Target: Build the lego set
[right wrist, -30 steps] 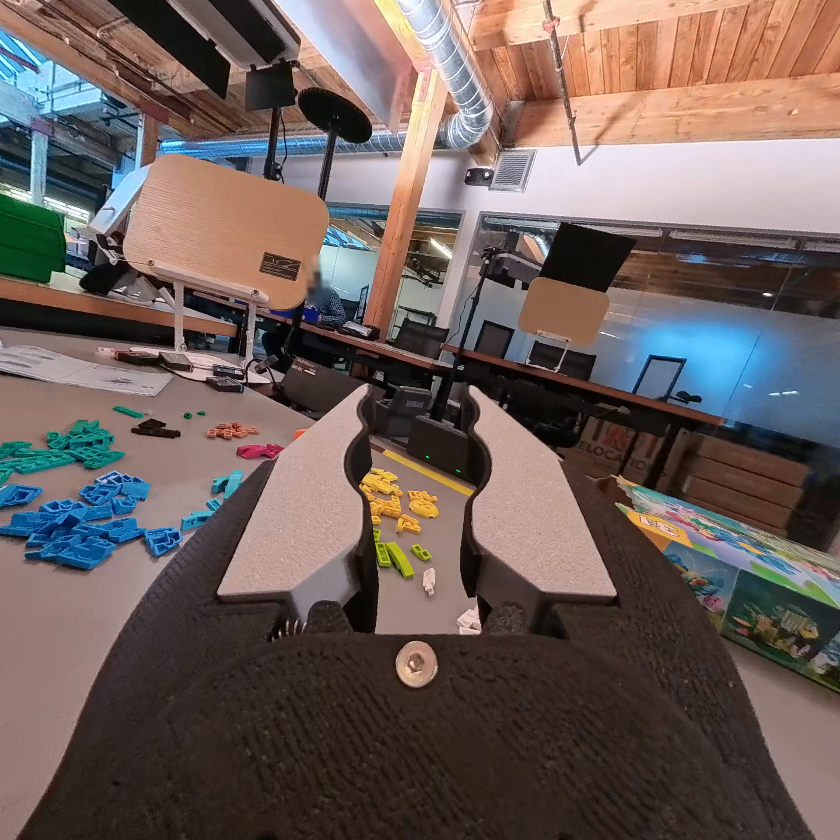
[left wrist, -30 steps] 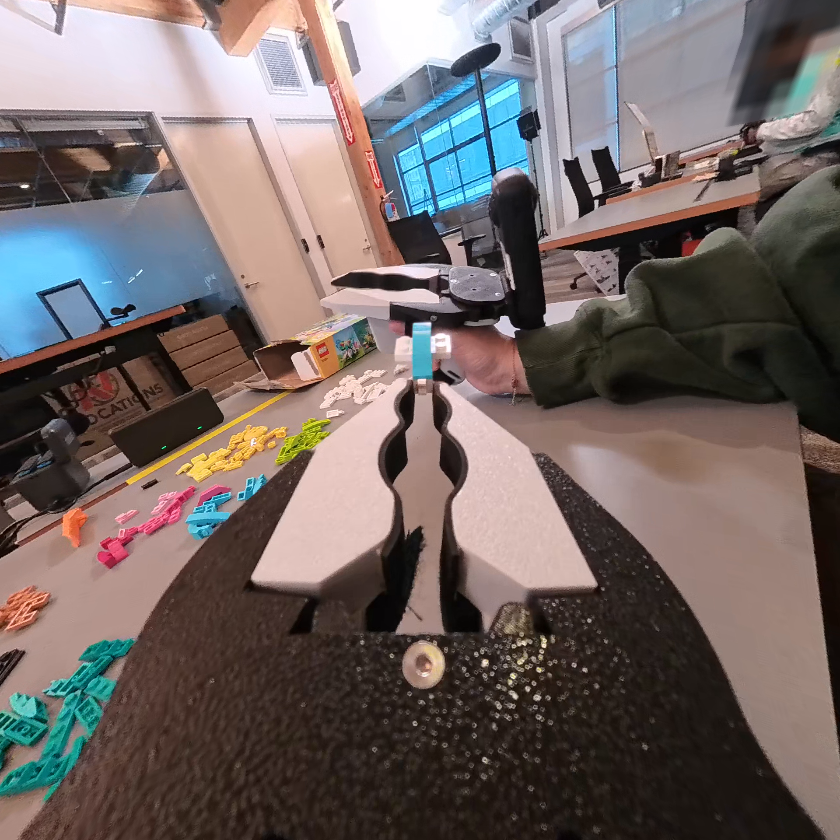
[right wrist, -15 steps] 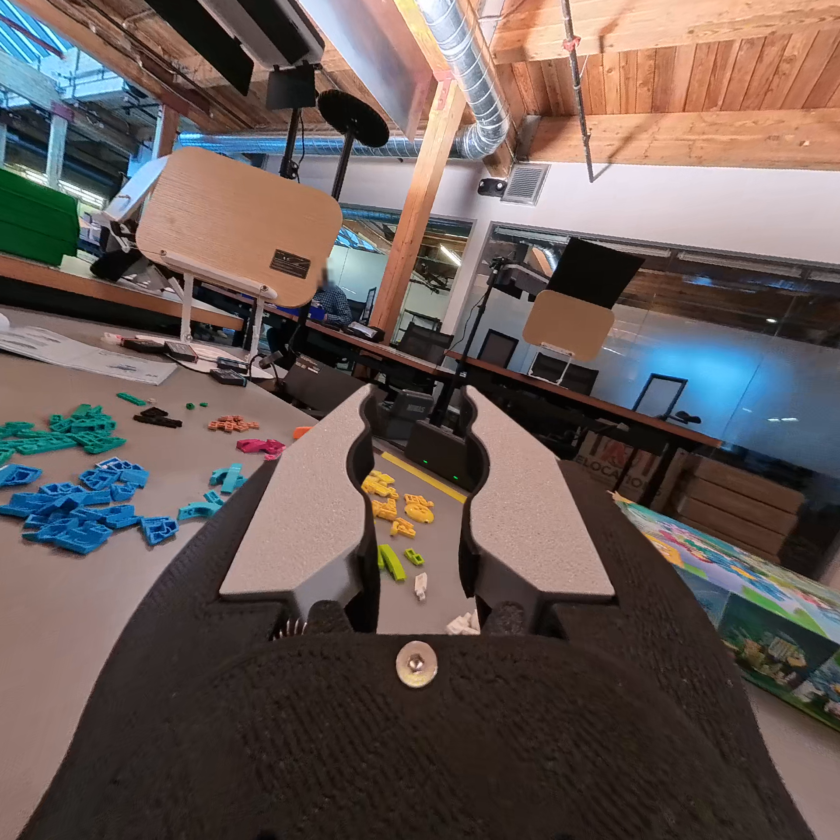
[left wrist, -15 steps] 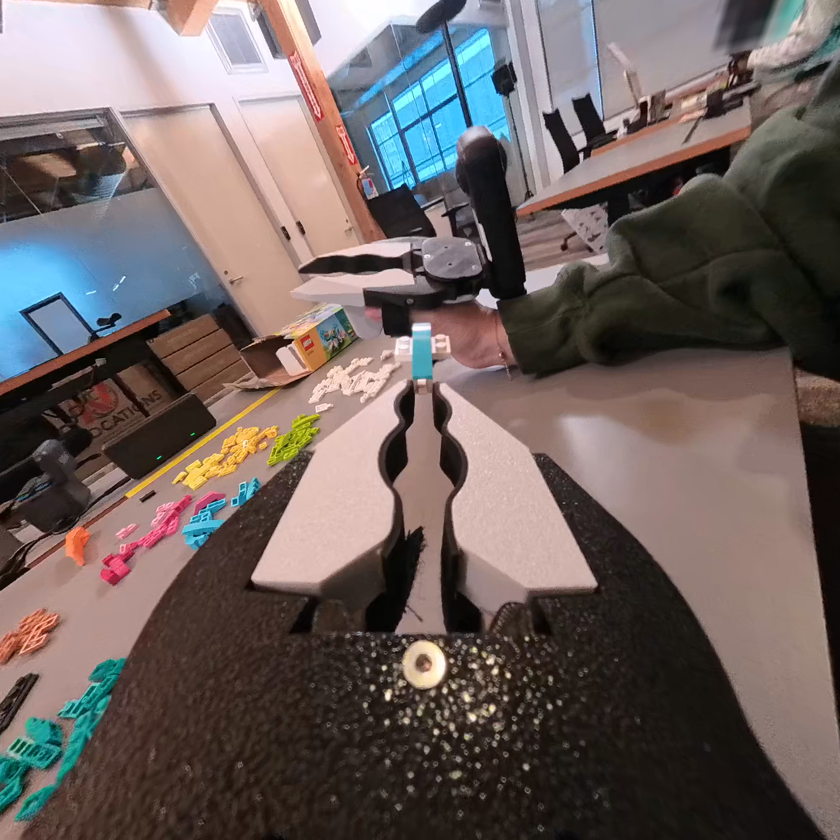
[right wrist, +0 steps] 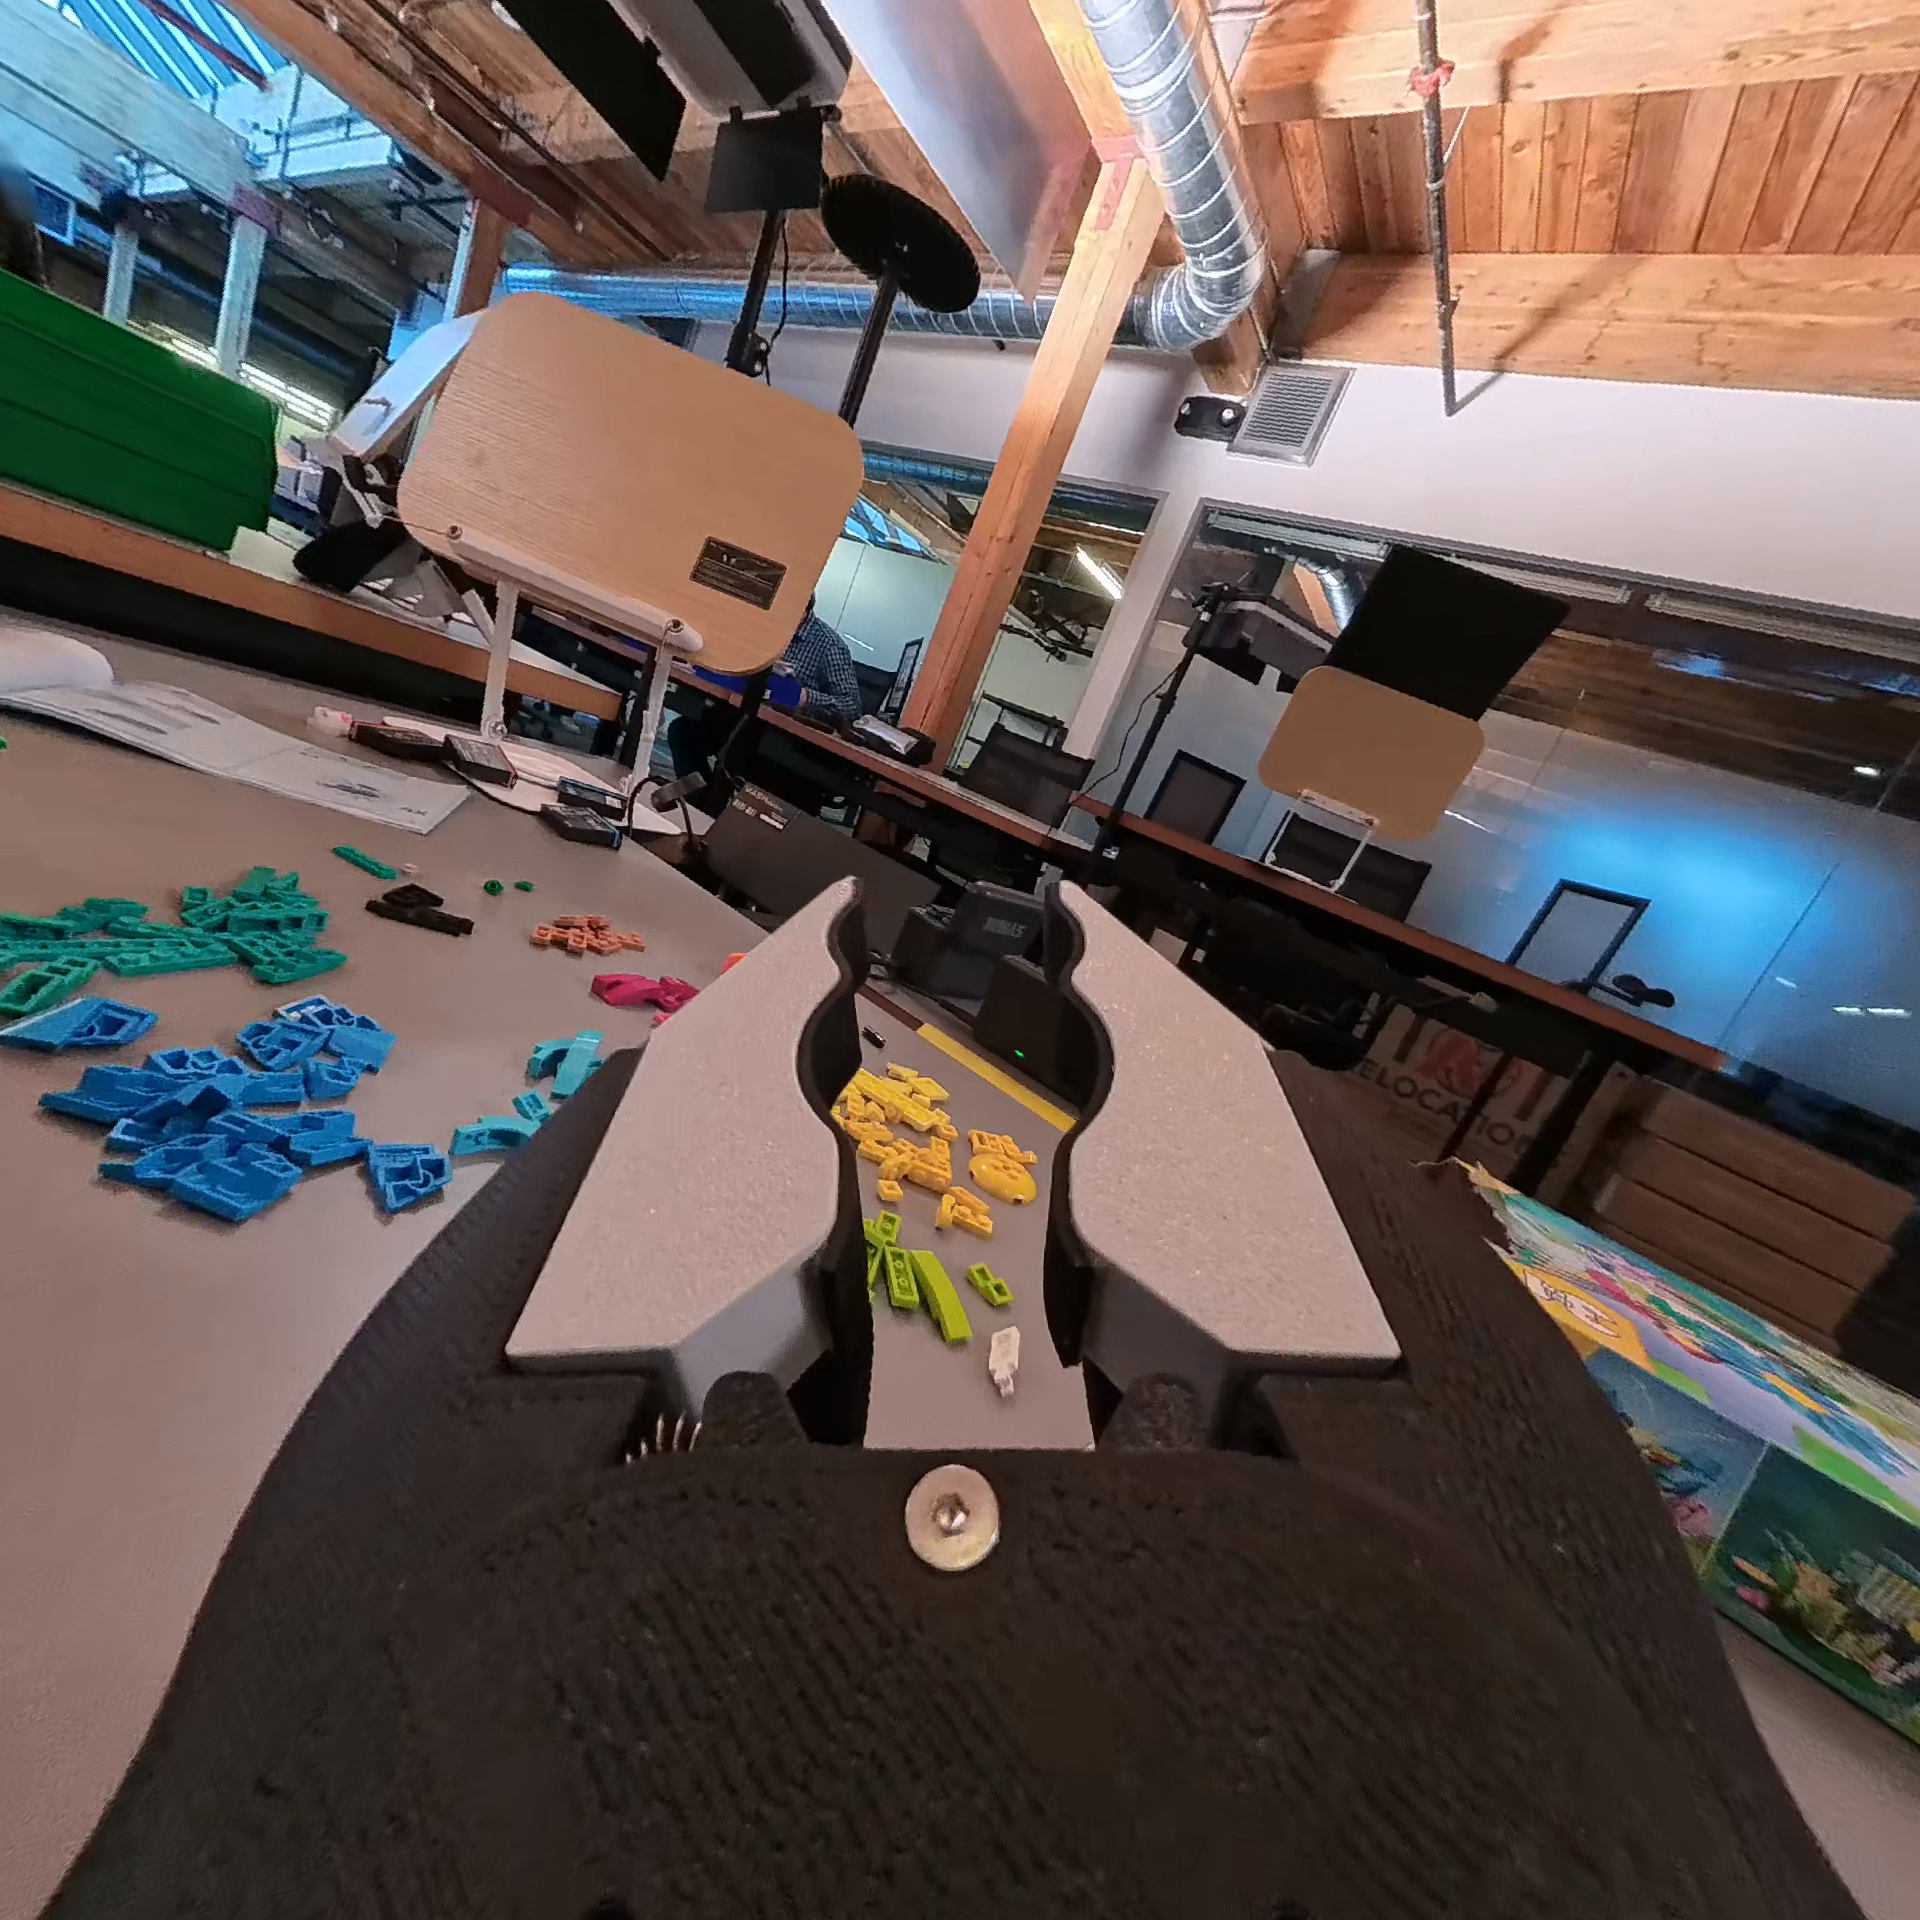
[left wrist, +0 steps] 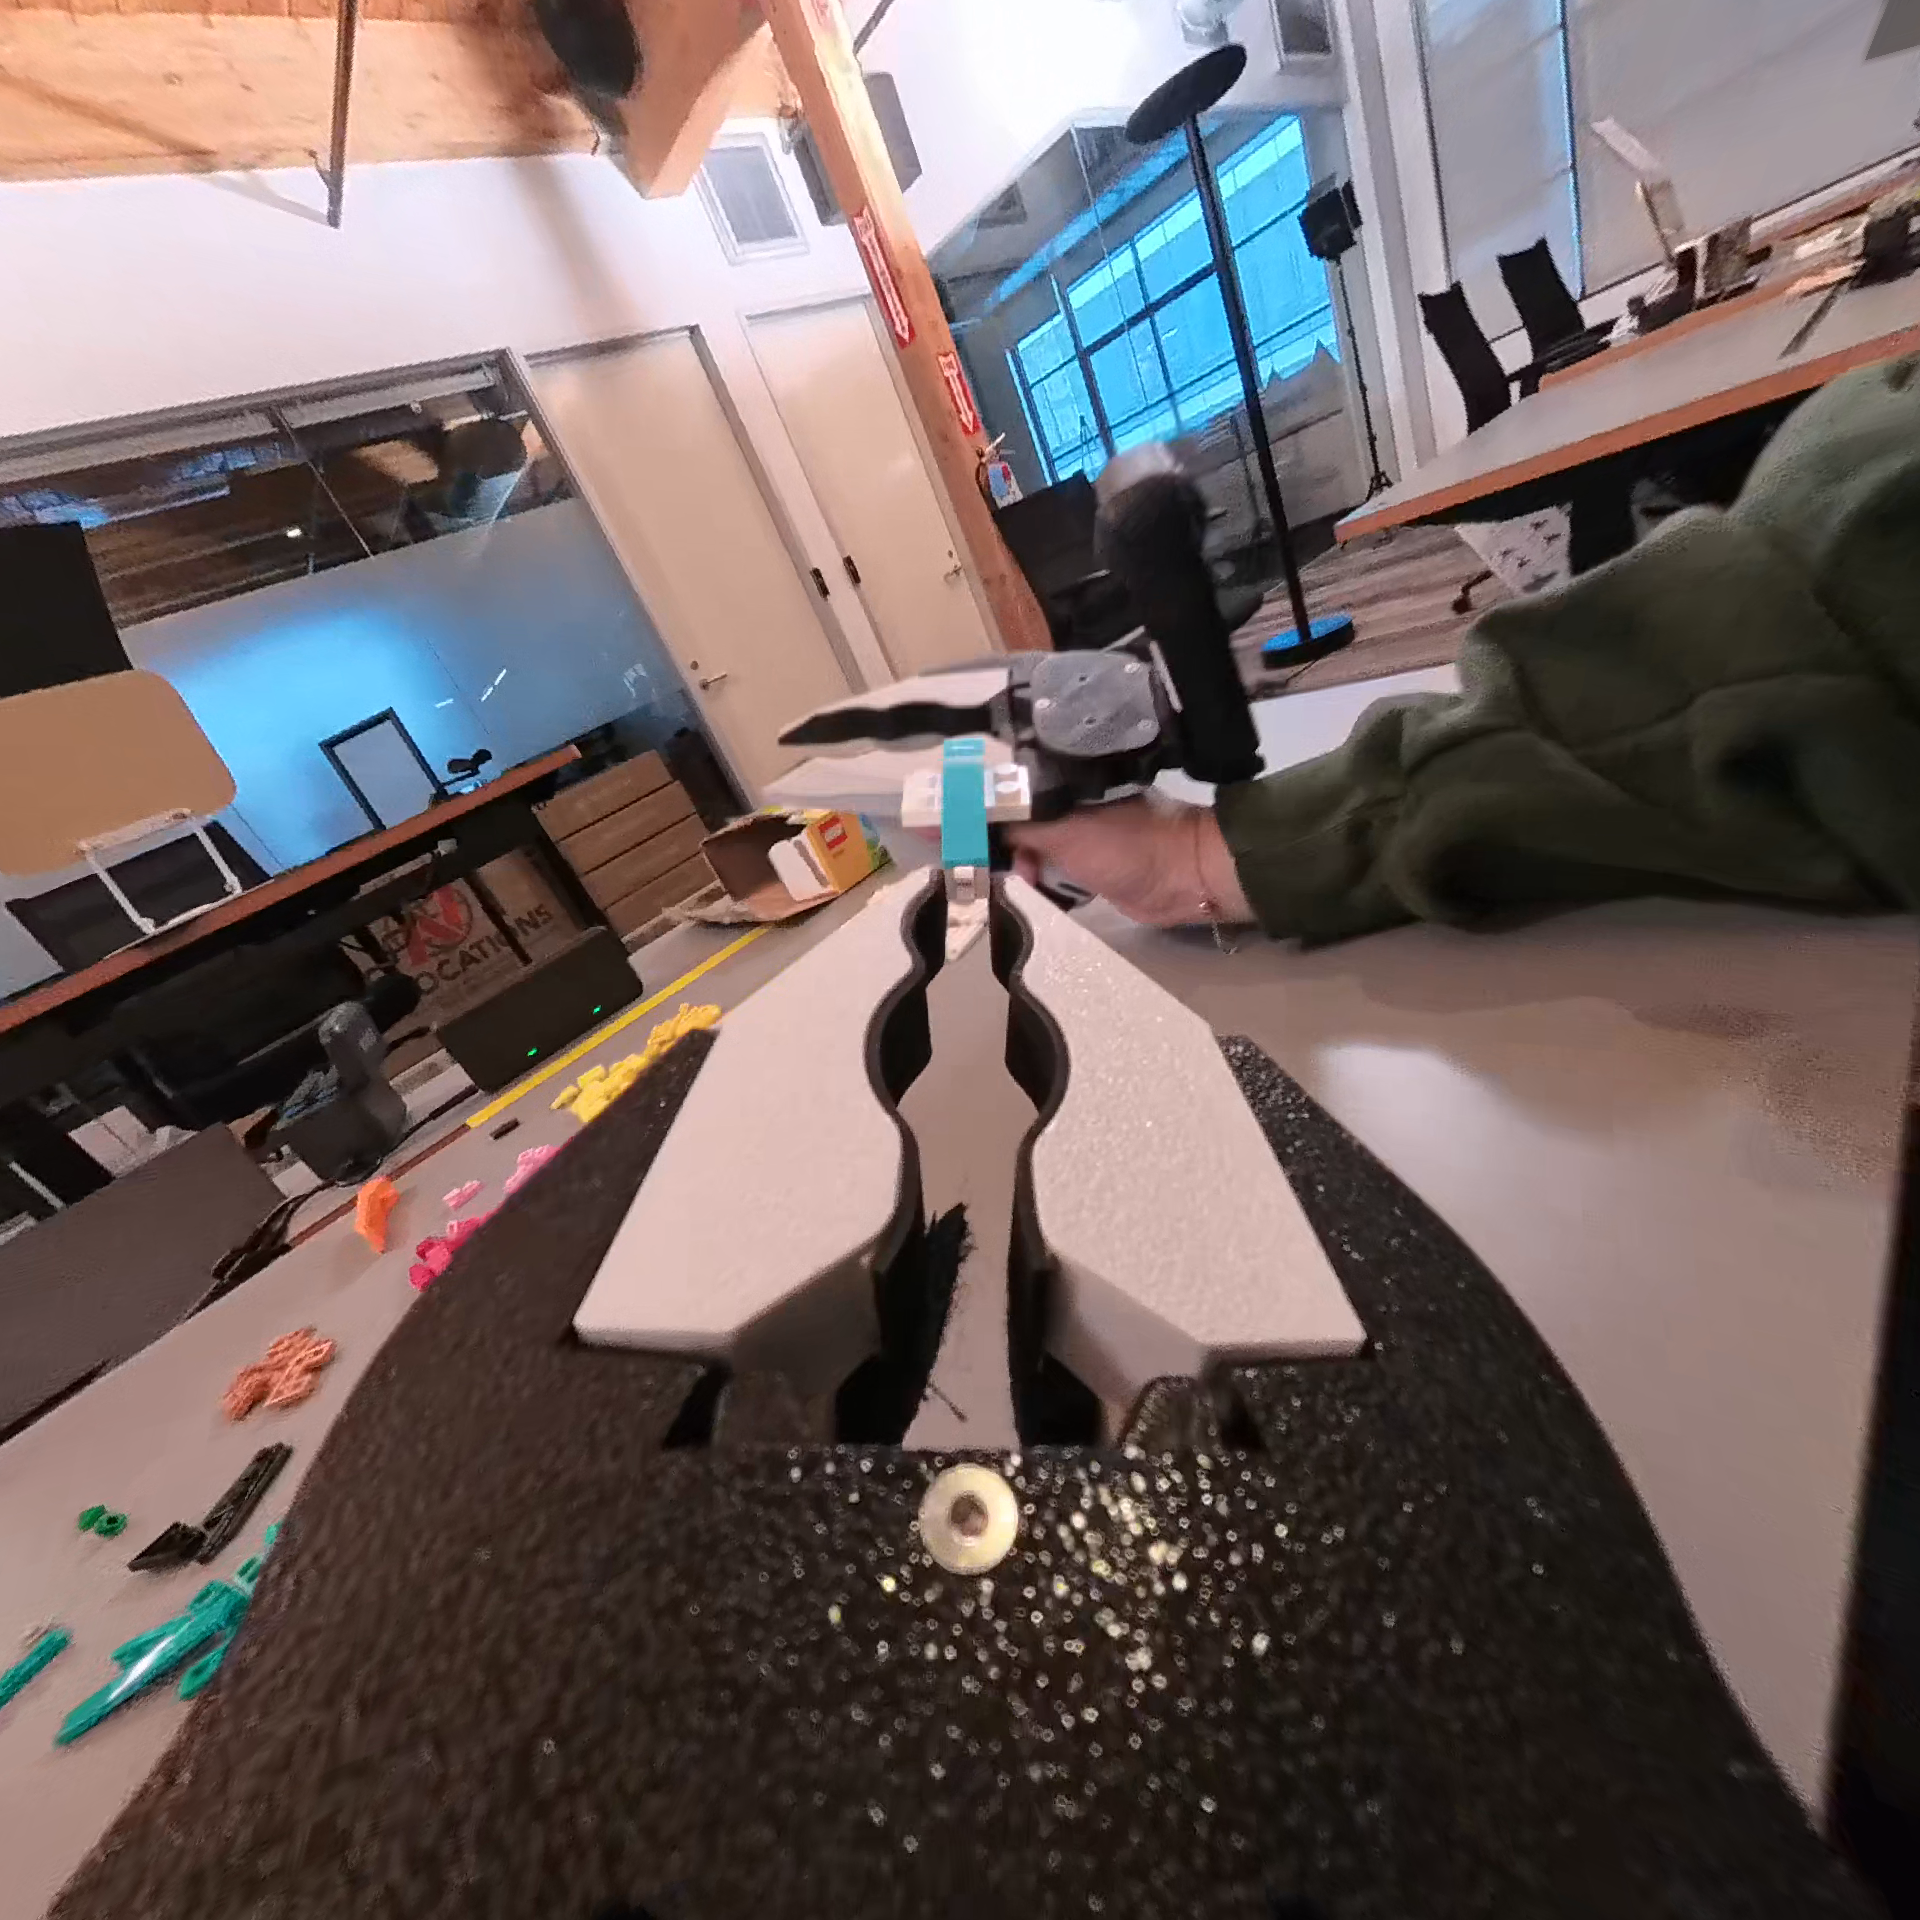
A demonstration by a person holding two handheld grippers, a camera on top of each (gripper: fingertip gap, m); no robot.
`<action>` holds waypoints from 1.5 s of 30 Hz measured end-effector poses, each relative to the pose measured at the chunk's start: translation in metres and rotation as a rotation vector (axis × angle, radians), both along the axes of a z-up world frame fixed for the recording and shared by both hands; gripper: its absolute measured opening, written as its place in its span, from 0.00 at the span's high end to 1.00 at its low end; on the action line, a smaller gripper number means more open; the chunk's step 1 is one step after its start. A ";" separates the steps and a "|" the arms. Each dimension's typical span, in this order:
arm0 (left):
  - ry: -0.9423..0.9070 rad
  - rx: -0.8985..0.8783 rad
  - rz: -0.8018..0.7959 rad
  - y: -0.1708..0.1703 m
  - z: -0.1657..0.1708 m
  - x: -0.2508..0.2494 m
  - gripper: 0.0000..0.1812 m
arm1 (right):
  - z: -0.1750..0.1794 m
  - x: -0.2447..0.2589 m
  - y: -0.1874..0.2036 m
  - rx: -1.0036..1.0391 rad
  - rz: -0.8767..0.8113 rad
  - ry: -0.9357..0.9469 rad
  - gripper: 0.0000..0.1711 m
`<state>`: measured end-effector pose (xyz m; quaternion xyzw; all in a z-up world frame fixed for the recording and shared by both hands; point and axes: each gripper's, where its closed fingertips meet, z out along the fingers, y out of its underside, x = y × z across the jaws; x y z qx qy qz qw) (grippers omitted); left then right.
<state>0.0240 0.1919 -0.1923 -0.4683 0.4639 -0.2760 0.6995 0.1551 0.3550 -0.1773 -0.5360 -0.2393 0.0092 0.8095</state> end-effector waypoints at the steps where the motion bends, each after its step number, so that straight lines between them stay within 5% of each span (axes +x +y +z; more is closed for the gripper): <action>1: -0.003 -0.002 -0.015 -0.006 0.002 -0.001 0.97 | -0.001 0.001 0.000 -0.003 -0.001 0.001 0.82; 30: -0.009 -0.080 -0.146 -0.022 -0.016 -0.005 0.97 | -0.024 -0.037 -0.001 -0.061 0.102 -0.194 0.82; 45: -0.097 -0.140 -0.157 -0.015 -0.007 -0.015 0.97 | -0.062 -0.080 0.011 -0.344 0.209 -0.282 0.86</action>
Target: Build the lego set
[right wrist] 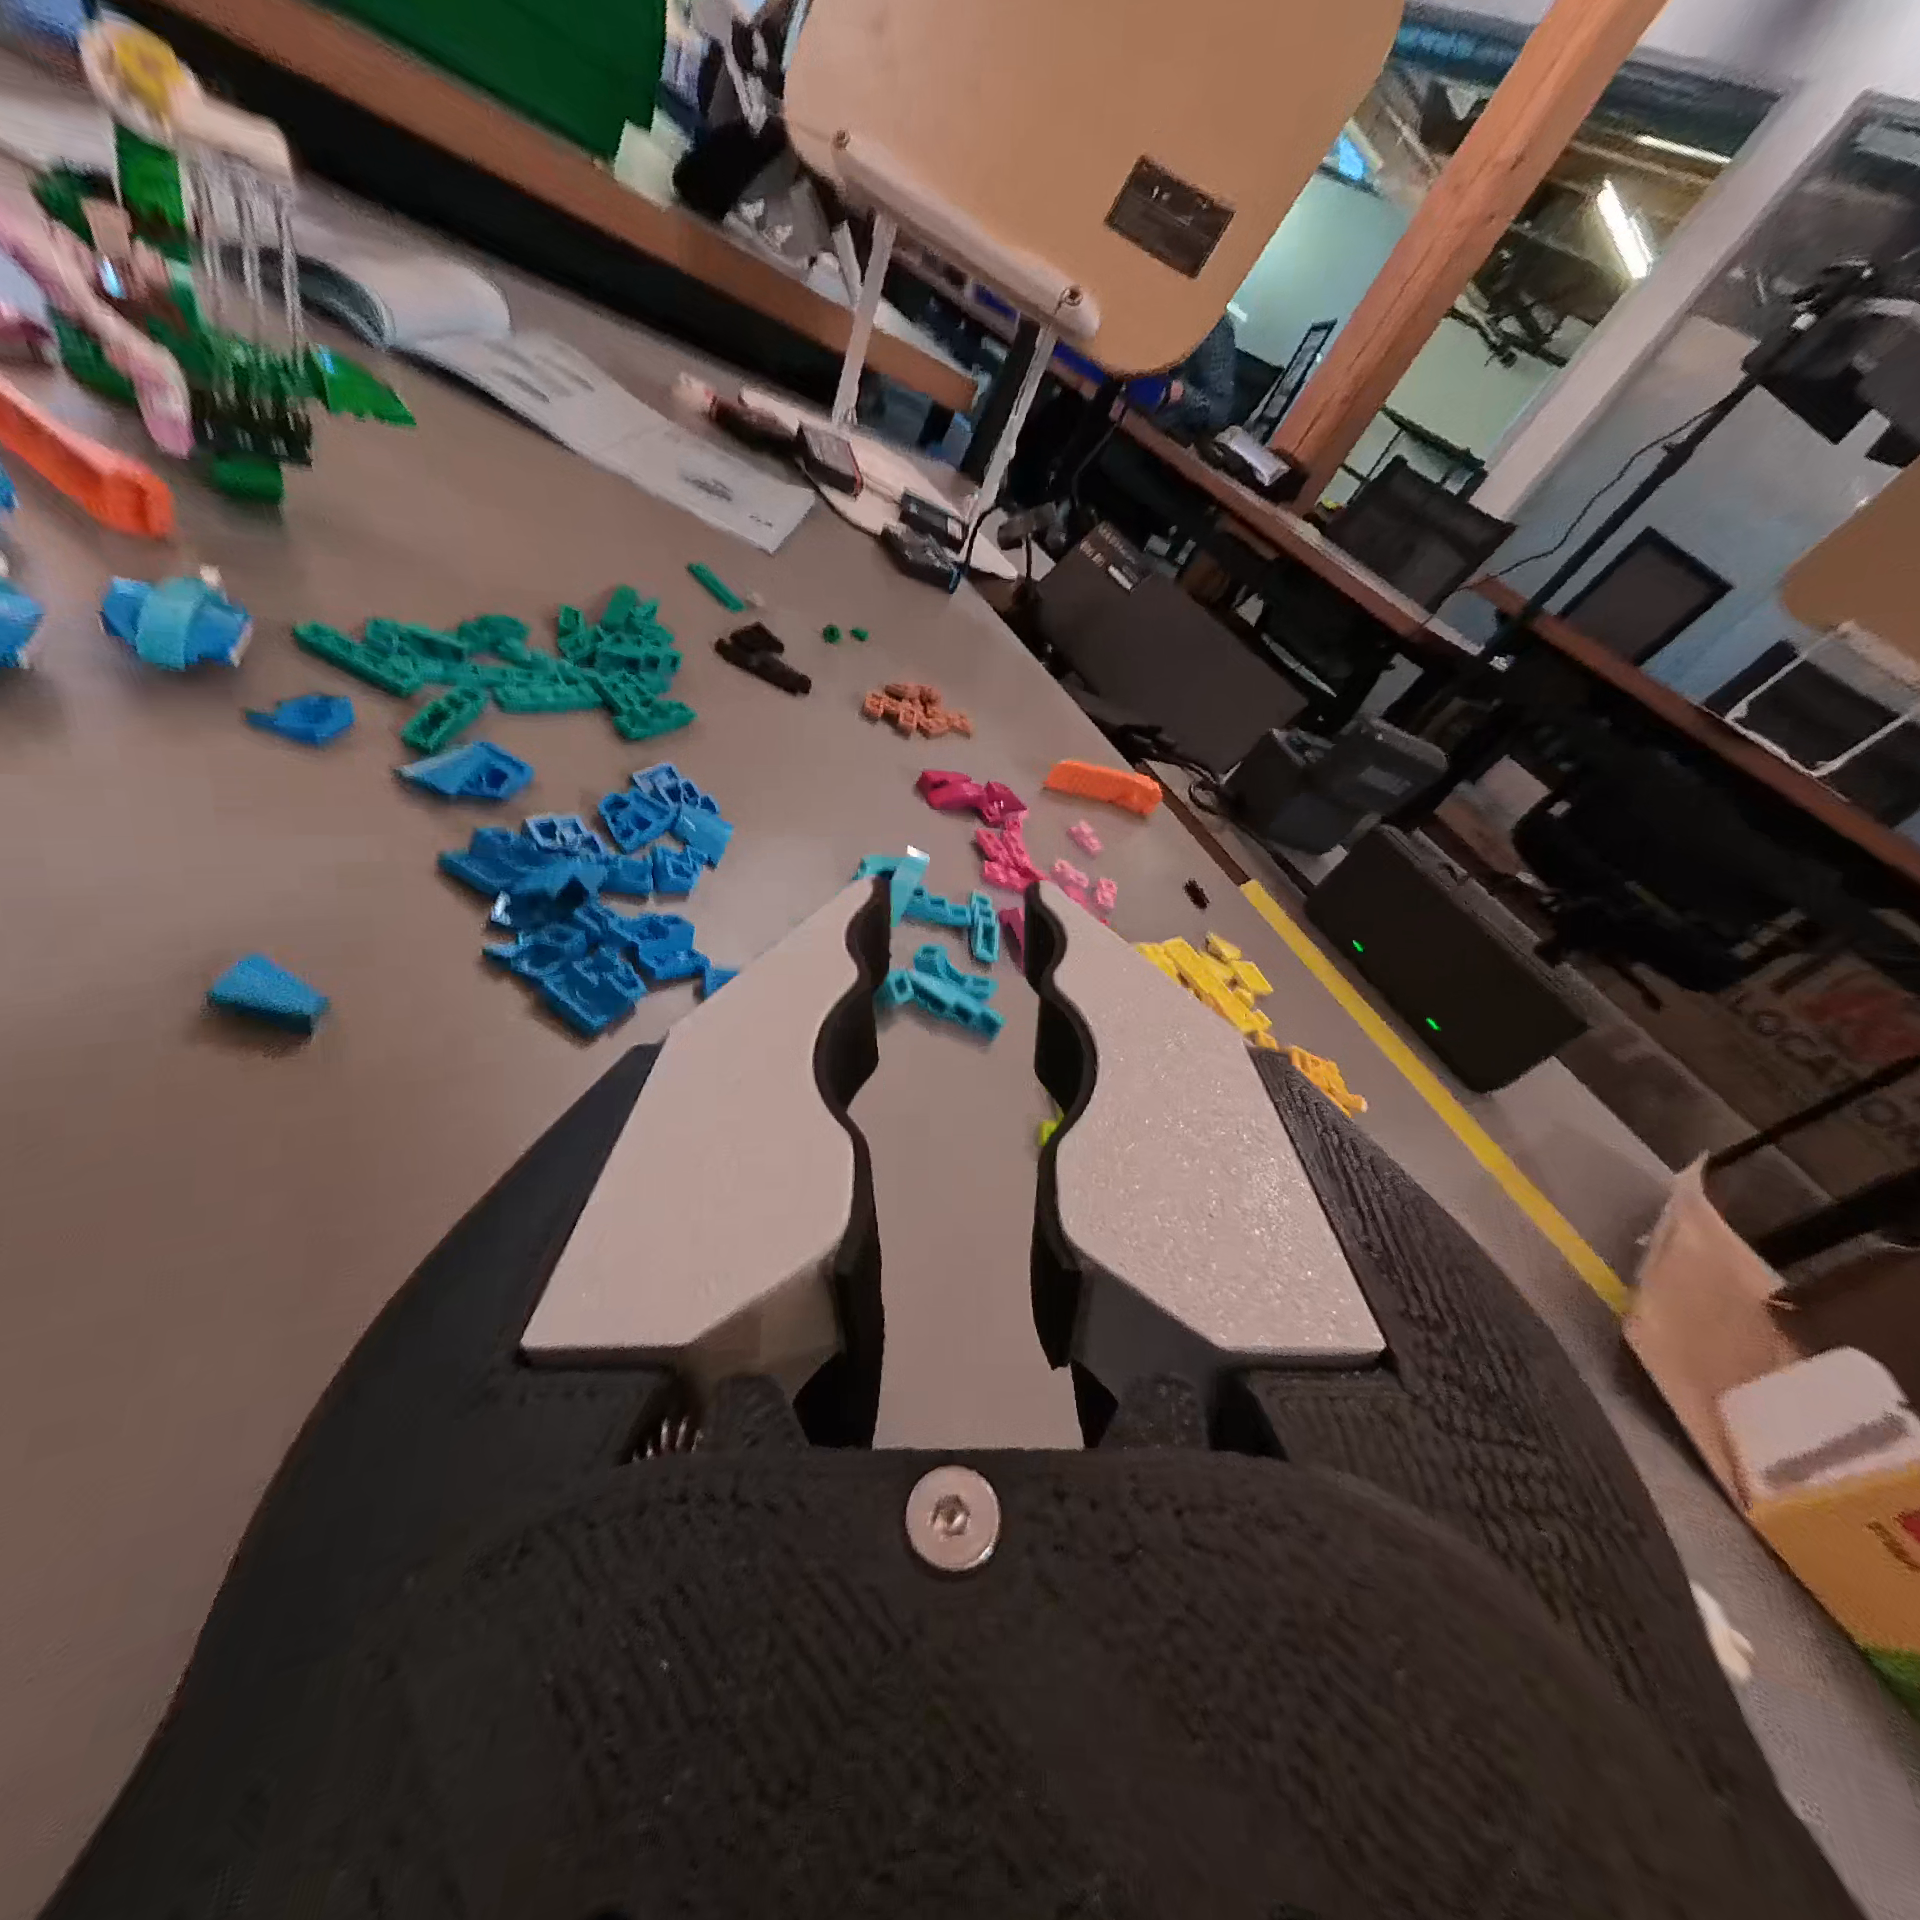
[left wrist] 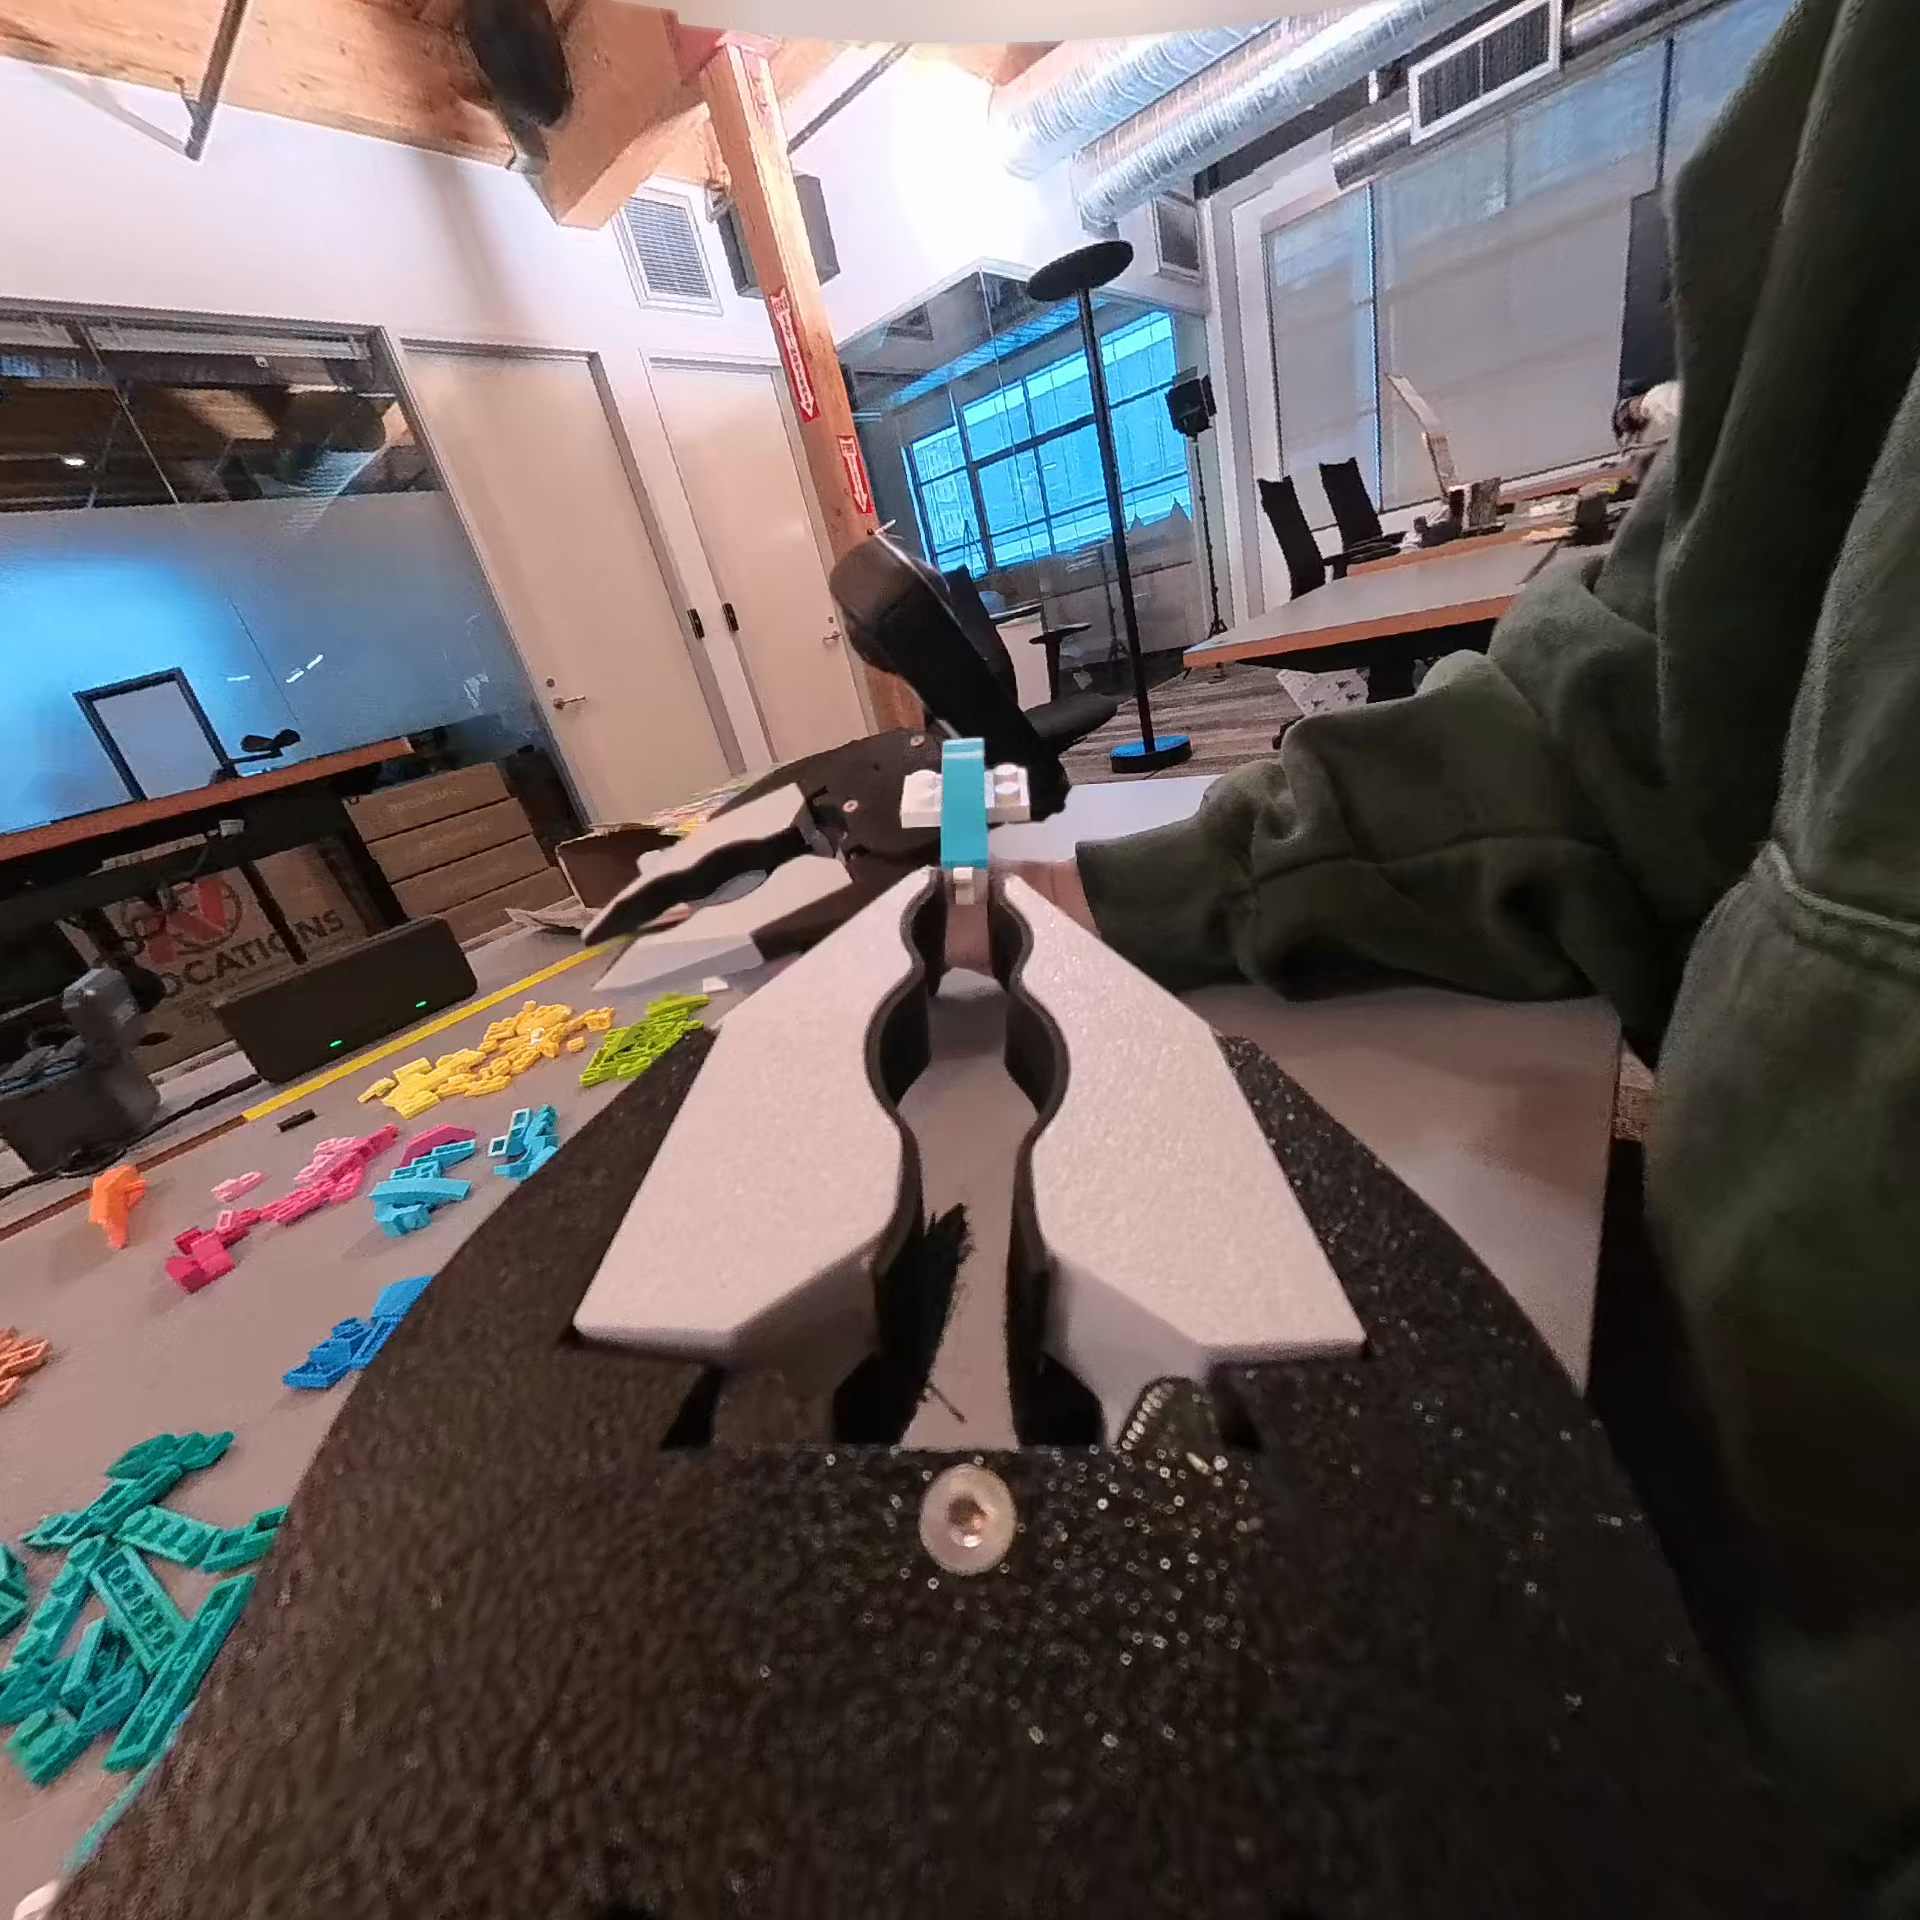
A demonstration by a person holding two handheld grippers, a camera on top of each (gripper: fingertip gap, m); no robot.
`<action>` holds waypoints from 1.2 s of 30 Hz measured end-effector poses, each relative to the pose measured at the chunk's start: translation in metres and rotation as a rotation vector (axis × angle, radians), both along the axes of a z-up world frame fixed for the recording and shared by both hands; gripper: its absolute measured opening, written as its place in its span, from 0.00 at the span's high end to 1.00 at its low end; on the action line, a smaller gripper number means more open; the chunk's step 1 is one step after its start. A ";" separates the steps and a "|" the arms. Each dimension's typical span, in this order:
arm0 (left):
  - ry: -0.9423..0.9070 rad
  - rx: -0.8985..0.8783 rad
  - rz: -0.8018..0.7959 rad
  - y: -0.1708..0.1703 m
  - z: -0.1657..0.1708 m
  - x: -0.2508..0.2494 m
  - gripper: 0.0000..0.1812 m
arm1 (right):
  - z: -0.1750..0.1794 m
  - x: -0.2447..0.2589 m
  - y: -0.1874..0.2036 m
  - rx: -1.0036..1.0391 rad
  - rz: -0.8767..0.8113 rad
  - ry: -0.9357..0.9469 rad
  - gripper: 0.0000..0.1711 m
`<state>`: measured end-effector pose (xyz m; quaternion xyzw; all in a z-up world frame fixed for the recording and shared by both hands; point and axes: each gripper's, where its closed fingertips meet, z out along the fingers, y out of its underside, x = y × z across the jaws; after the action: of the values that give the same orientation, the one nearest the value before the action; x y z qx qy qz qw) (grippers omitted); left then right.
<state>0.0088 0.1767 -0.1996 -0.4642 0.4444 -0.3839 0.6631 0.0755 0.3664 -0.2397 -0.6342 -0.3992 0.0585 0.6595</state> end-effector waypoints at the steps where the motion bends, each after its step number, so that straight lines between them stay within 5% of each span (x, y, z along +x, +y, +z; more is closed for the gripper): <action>1: -0.008 -0.003 0.008 0.001 0.001 -0.001 0.97 | 0.005 -0.002 0.002 0.007 0.007 0.037 0.86; 6: -0.017 -0.006 0.070 0.009 0.002 -0.005 0.97 | 0.035 -0.002 0.005 0.170 0.016 0.199 0.85; 14: -0.002 0.021 0.077 0.007 0.001 -0.005 0.97 | 0.043 -0.015 -0.008 0.337 0.049 0.089 0.86; 25: -0.021 0.053 0.094 0.002 0.003 -0.013 0.97 | 0.039 -0.011 -0.001 0.197 0.061 0.202 0.85; 36: -0.036 0.040 0.091 0.002 0.005 -0.015 0.97 | 0.028 -0.020 -0.003 0.185 0.084 0.122 0.85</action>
<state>-0.0064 0.1788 -0.1946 -0.4635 0.4183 -0.3528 0.6969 0.0554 0.3634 -0.2118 -0.5485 -0.3882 0.0875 0.7354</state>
